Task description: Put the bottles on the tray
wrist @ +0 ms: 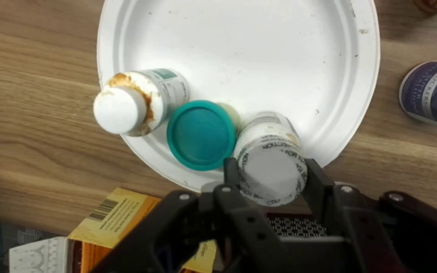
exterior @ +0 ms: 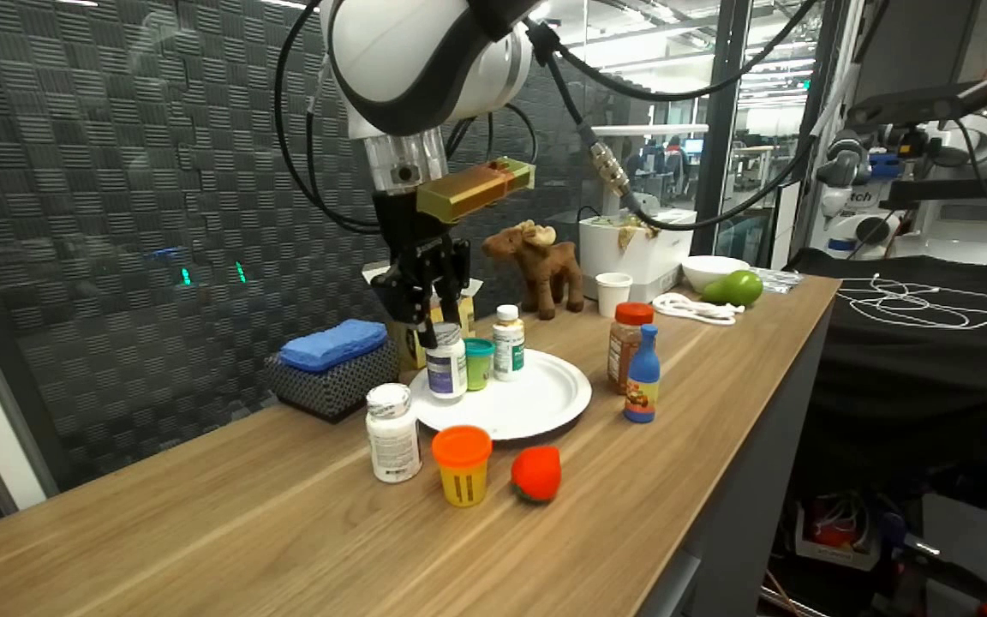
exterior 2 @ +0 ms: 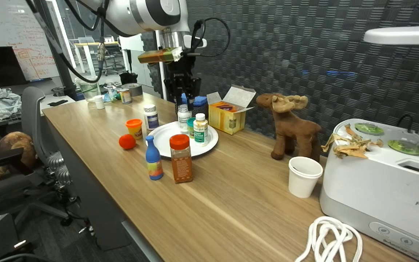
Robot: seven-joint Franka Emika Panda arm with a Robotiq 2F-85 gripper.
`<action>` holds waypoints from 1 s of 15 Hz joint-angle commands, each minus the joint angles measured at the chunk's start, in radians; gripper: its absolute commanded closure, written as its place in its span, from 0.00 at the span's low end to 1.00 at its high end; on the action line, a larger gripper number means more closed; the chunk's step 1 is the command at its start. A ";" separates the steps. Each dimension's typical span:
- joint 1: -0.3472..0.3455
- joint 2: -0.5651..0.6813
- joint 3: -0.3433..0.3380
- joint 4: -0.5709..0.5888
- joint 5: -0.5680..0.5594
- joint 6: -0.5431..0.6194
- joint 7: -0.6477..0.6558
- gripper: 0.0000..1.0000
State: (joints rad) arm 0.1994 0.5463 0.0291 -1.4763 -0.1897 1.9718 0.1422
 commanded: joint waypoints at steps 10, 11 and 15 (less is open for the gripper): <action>0.004 -0.030 0.007 -0.048 -0.011 -0.018 -0.007 0.30; 0.005 -0.032 0.007 -0.047 -0.011 -0.017 -0.003 0.30; 0.031 -0.059 0.002 -0.034 -0.042 -0.019 0.030 0.01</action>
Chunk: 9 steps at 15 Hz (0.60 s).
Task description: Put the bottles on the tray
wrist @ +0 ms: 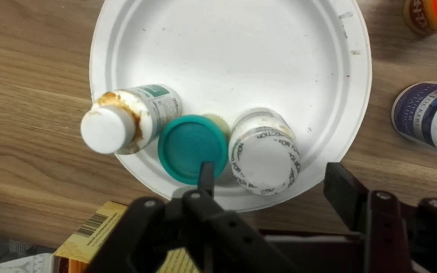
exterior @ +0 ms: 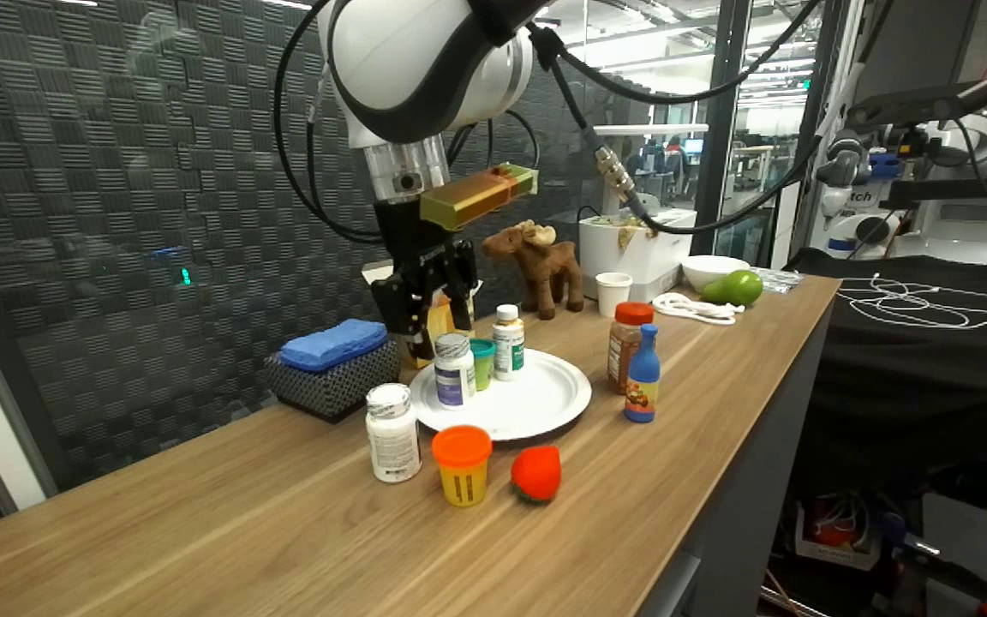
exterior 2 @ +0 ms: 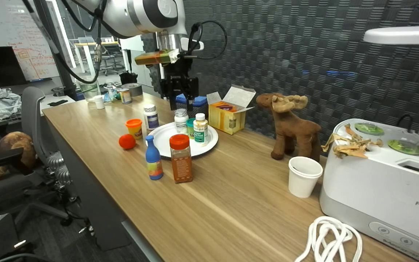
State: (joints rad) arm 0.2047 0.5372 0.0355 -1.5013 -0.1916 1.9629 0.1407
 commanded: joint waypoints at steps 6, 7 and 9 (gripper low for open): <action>0.052 -0.110 0.035 -0.018 -0.021 0.003 0.037 0.00; 0.053 -0.110 0.050 -0.018 -0.008 0.004 0.021 0.00; 0.055 -0.105 0.070 -0.018 0.005 0.000 0.009 0.00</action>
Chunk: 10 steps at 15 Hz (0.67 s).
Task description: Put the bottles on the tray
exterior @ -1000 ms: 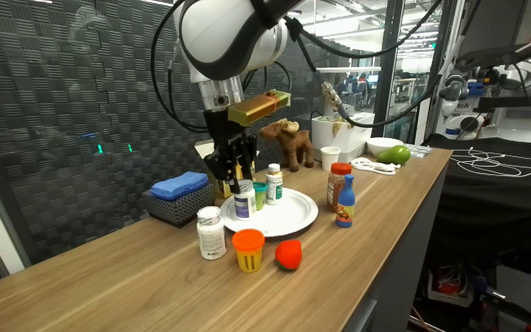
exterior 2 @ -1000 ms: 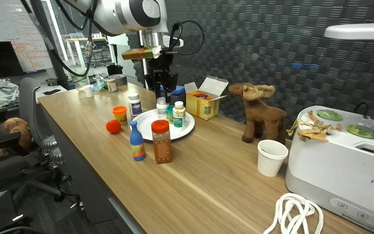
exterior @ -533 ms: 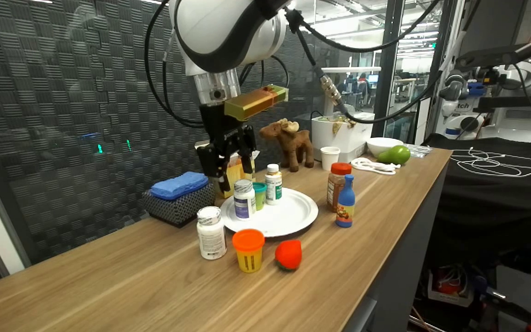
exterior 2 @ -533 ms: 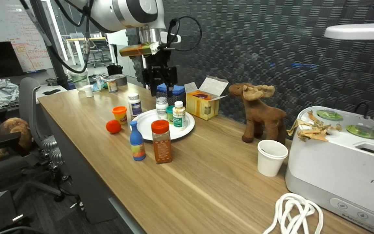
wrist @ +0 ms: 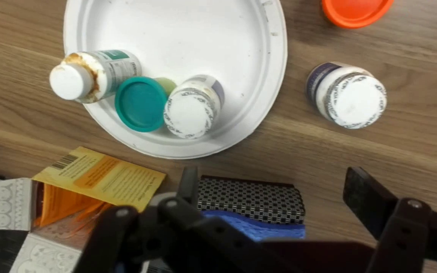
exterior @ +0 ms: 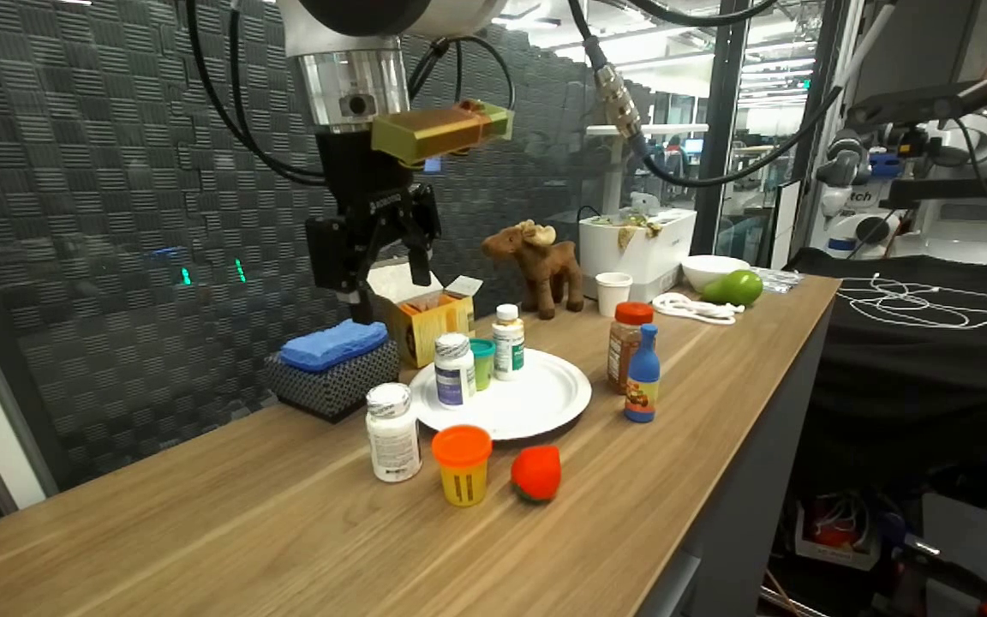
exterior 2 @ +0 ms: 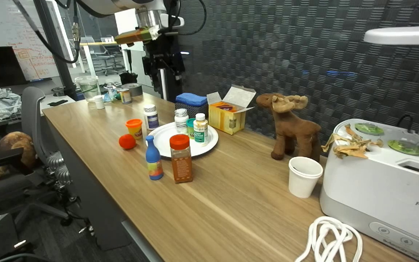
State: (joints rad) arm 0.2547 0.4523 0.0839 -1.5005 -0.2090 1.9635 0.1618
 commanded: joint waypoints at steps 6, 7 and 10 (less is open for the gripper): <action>0.002 -0.022 0.064 -0.074 0.069 -0.023 -0.049 0.00; -0.001 -0.023 0.070 -0.083 0.086 -0.028 -0.061 0.00; -0.008 -0.016 0.077 -0.109 0.121 -0.018 -0.104 0.00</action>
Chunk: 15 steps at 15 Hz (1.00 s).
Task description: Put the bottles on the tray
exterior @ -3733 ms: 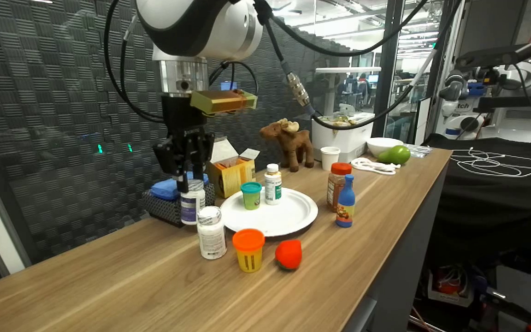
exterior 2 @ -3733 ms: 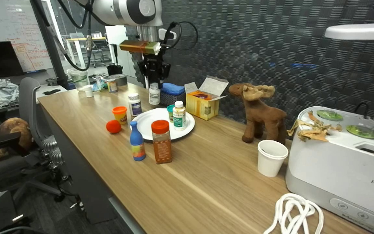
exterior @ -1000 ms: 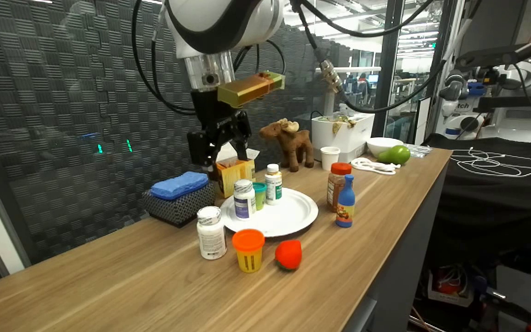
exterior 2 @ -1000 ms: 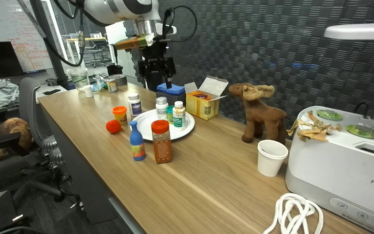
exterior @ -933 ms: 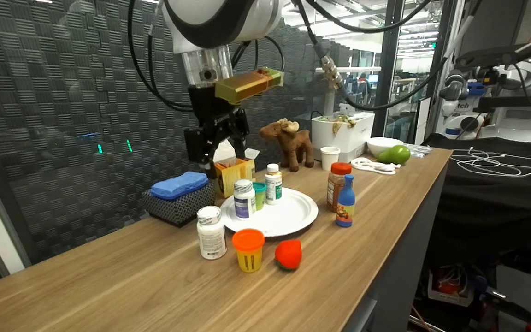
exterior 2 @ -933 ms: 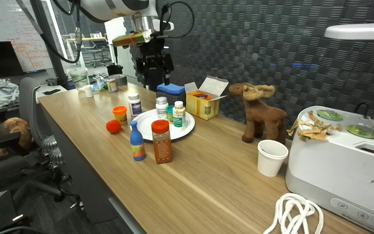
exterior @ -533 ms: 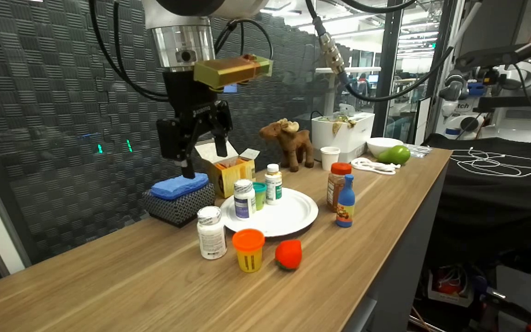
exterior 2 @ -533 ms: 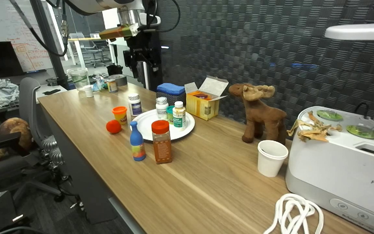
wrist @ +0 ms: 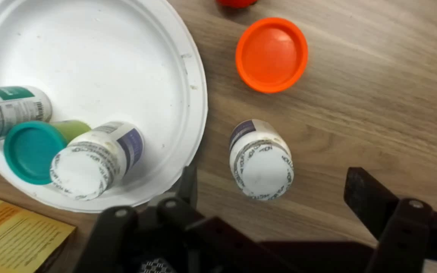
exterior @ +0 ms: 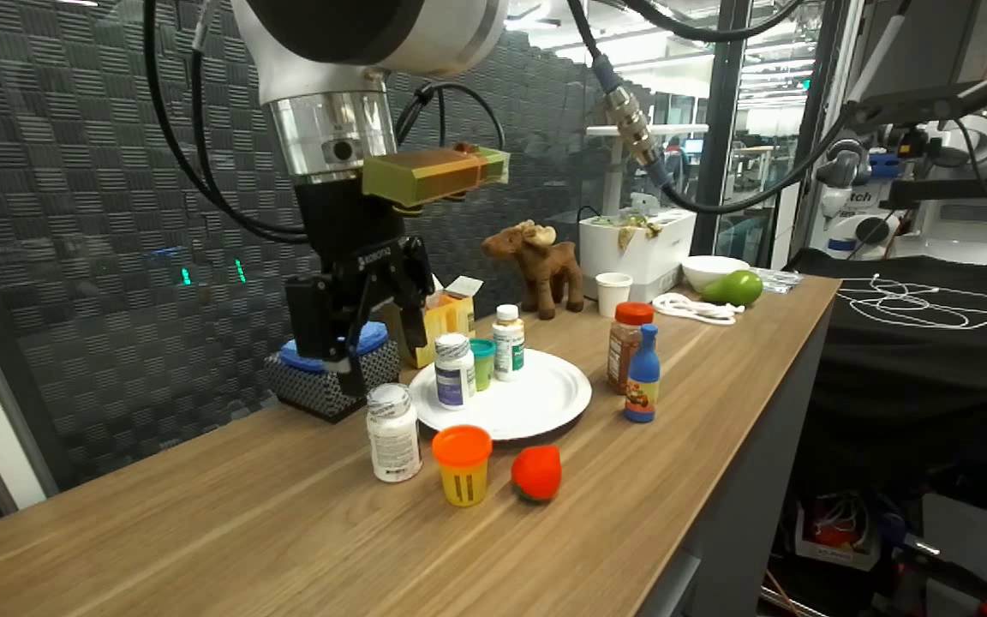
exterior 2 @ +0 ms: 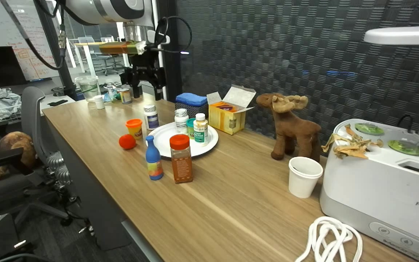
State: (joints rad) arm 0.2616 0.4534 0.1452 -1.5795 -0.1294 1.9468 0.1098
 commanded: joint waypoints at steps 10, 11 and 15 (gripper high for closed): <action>-0.026 -0.003 0.018 -0.037 0.082 0.006 -0.145 0.32; -0.027 0.000 0.017 -0.036 0.083 0.005 -0.150 0.42; -0.033 0.013 0.016 -0.028 0.084 0.005 -0.169 0.72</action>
State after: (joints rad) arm 0.2463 0.4664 0.1473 -1.6127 -0.0710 1.9503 -0.0294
